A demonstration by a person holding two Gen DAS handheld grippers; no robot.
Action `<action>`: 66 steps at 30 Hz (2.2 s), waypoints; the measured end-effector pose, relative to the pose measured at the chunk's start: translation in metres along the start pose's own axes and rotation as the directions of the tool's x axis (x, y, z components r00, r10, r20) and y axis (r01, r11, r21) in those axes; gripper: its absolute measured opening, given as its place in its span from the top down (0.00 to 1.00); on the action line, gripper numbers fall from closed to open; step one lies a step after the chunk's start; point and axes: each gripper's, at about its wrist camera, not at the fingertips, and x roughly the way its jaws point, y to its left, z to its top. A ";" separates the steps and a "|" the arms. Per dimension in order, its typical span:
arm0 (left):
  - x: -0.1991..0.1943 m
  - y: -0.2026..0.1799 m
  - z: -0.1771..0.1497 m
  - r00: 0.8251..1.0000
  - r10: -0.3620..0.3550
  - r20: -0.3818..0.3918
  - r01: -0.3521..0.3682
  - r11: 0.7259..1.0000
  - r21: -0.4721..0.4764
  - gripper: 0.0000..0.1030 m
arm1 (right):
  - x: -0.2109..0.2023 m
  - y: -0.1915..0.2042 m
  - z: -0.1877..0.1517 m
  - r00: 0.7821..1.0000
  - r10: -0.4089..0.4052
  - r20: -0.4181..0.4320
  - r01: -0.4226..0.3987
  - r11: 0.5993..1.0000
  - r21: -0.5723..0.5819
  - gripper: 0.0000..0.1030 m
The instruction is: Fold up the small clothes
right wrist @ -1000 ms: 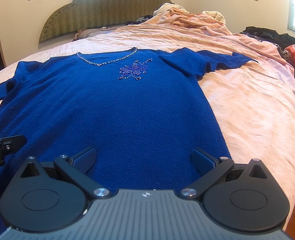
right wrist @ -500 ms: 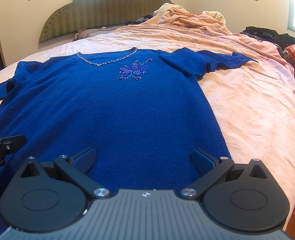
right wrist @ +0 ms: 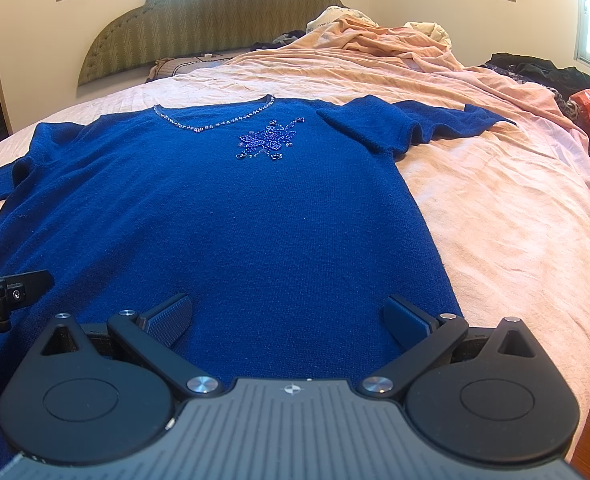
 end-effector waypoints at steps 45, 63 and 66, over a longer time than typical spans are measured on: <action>0.002 -0.002 0.000 1.000 0.014 -0.009 -0.014 1.000 0.019 0.00 | 0.000 0.000 0.000 1.000 0.001 0.000 -0.001 1.000 0.001 0.00; 0.004 -0.008 0.004 0.998 0.044 -0.036 -0.043 0.998 0.046 0.00 | -0.007 -0.003 0.003 1.000 0.024 0.009 -0.024 1.000 -0.016 0.00; -0.003 -0.008 0.015 0.999 0.026 -0.028 -0.025 0.999 0.028 0.00 | -0.031 -0.014 0.012 0.984 0.132 0.121 -0.123 0.989 -0.084 0.00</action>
